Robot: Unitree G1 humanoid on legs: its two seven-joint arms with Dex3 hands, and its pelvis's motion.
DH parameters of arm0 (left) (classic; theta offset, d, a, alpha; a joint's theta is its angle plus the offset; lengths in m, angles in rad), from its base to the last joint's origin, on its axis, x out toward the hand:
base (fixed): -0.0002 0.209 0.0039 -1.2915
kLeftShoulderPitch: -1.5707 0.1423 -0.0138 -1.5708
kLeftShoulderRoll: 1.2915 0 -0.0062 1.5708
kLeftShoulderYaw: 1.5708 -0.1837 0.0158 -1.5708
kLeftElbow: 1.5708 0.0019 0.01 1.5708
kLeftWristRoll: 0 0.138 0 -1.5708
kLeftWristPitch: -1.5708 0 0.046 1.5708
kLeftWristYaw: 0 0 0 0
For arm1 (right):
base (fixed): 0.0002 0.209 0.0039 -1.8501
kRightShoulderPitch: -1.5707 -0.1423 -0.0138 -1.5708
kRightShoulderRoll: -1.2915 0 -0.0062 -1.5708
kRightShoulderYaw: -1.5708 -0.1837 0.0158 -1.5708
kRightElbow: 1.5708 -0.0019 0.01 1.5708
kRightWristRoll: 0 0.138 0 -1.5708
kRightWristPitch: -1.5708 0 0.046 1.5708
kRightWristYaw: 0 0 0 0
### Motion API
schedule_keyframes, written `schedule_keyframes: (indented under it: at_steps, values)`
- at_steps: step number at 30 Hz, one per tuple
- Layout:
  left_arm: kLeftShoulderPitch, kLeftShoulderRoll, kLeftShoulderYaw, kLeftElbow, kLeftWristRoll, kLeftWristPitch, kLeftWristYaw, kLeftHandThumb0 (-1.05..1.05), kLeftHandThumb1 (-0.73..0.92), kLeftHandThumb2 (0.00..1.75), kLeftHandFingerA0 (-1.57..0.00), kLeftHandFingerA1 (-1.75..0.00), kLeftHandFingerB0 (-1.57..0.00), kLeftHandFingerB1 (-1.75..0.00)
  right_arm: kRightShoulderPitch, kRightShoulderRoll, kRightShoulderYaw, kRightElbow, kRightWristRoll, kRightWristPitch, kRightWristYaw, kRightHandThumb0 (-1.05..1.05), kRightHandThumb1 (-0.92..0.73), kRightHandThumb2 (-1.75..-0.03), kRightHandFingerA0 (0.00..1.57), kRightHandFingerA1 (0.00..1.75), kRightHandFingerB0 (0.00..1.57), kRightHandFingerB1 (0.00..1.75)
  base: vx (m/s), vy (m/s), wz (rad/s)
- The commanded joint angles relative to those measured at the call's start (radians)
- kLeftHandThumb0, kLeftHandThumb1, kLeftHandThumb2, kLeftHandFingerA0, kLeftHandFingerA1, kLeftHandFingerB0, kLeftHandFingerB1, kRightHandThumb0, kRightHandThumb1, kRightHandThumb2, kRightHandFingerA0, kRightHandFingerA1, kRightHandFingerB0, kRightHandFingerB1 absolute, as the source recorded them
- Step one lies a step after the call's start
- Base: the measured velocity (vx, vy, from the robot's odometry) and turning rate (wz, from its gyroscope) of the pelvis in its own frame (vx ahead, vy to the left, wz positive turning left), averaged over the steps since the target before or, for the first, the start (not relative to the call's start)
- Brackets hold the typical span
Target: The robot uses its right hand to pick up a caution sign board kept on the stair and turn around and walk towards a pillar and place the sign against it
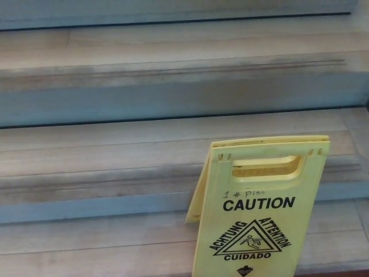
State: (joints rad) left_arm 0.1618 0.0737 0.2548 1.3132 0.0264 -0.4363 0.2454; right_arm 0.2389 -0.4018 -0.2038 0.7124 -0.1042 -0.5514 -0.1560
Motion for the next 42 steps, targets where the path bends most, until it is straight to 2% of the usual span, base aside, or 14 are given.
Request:
schedule_keyframes:
  at_steps: [1, 3, 6, 7, 8, 16, 17, 21, 23, 25, 33, 35, 37, 42]
  values:
    - [0.004, 0.027, -0.001, 0.010, -0.001, 0.023, 0.004, 0.00, 0.51, 0.96, -1.07, -0.80, -0.95, -0.62, -0.042, -0.182, 0.071, -0.376, -0.129, 0.221, 0.195, -0.89, -0.50, -0.82, 0.00, 0.07, 0.00, 0.01, 0.00, 0.000, 0.00]
    - [0.011, 0.027, 0.003, 0.014, -0.005, 0.016, -0.008, 0.08, 0.49, 0.98, -1.08, -0.84, -0.94, -0.64, -0.105, -0.230, 0.087, -0.478, -0.154, 0.294, 0.250, -0.94, -0.55, -0.87, 0.00, 0.02, 0.00, 0.00, 0.00, 0.000, 0.00]
    - [0.023, 0.031, 0.010, 0.015, -0.014, 0.008, -0.037, 0.07, 0.46, 1.05, -1.08, -0.82, -0.95, -0.62, -0.227, -0.269, 0.129, -0.559, -0.148, 0.371, 0.332, -0.79, -0.44, -0.88, 0.00, 0.16, 0.00, 0.12, 0.00, 0.000, 0.00]
    - [0.024, 0.031, 0.001, 0.013, -0.005, 0.012, -0.024, 0.03, 0.52, 0.95, -1.04, -0.80, -0.93, -0.62, -0.248, -0.273, 0.140, -0.584, -0.147, 0.401, 0.349, -0.81, -0.50, -0.57, 0.00, 0.13, 0.00, 0.08, 0.00, 0.000, 0.00]
    - [0.022, 0.024, 0.000, 0.004, -0.006, 0.024, -0.008, -0.04, 0.56, 0.88, -1.04, -0.85, -0.94, -0.64, -0.286, -0.283, 0.163, -0.606, -0.152, 0.422, 0.374, -0.84, -0.47, -0.87, 0.00, 0.10, 0.00, 0.04, 0.00, 0.000, 0.00]
    - [0.032, 0.018, -0.023, -0.009, 0.012, 0.005, 0.015, 0.02, 0.54, 0.95, -0.99, -0.85, -0.90, -0.63, -0.478, -0.258, 0.322, -0.711, -0.281, 0.531, 0.440, -0.90, -0.54, -0.90, 0.00, 0.06, 0.00, 0.00, 0.00, 0.000, 0.00]
    - [0.035, 0.018, -0.021, -0.009, 0.009, 0.004, 0.011, -0.04, 0.58, 0.83, -1.00, -0.84, -0.91, -0.62, -0.515, -0.244, 0.360, -0.719, -0.308, 0.549, 0.463, -0.92, -0.54, -0.90, 0.00, 0.03, 0.00, 0.00, 0.00, 0.000, 0.00]
    - [0.036, 0.022, -0.025, -0.012, 0.010, 0.008, 0.015, -0.06, 0.58, 0.83, -1.00, -0.84, -0.91, -0.62, -0.612, -0.220, 0.467, -0.732, -0.386, 0.591, 0.522, -0.93, -0.55, -0.91, 0.00, 0.05, 0.00, 0.00, 0.00, 0.000, 0.00]
    - [0.028, 0.024, -0.029, -0.017, 0.013, 0.029, 0.031, -0.09, 0.60, 0.78, -1.00, -0.82, -0.90, -0.60, -0.667, -0.211, 0.515, -0.713, -0.408, 0.600, 0.553, -0.94, -0.56, -0.92, 0.00, 0.05, 0.00, 0.00, 0.00, 0.000, 0.00]
    - [0.030, 0.027, -0.021, -0.014, 0.003, 0.015, 0.018, -0.01, 0.54, 0.91, -1.00, -0.83, -0.91, -0.63, -0.729, -0.190, 0.567, -0.669, -0.430, 0.611, 0.577, -0.94, -0.57, -0.92, 0.00, 0.03, 0.00, 0.00, 0.00, 0.000, 0.00]
    - [0.022, 0.032, -0.029, -0.014, 0.012, 0.021, 0.017, -0.06, 0.59, 0.80, -0.99, -0.90, -0.91, -0.63, -0.892, -0.138, 0.705, -0.508, -0.486, 0.652, 0.624, -0.87, -0.51, -0.89, 0.00, 0.06, 0.00, 0.03, 0.00, 0.000, 0.00]
    - [0.023, 0.030, -0.040, -0.016, 0.021, 0.011, 0.025, 0.01, 0.52, 1.00, -1.02, -0.85, -0.92, -0.63, -0.920, -0.132, 0.741, -0.461, -0.513, 0.665, 0.637, -0.89, -0.52, -0.89, 0.00, 0.07, 0.00, 0.05, 0.00, 0.000, 0.00]
    - [0.023, 0.029, -0.050, -0.017, 0.026, 0.005, 0.033, -0.02, 0.51, 1.06, -1.02, -0.84, -0.94, -0.62, -0.943, -0.124, 0.770, -0.414, -0.532, 0.678, 0.650, -0.89, -0.52, -0.89, 0.00, 0.06, 0.00, 0.04, 0.00, 0.000, 0.00]
    - [0.017, 0.033, -0.059, -0.015, 0.023, 0.011, 0.052, -0.02, 0.54, 0.98, -1.06, -0.87, -0.93, -0.63, -0.988, -0.081, 0.823, -0.268, -0.561, 0.697, 0.655, -0.90, -0.54, -0.90, 0.00, 0.00, 0.00, 0.01, 0.00, 0.000, 0.00]
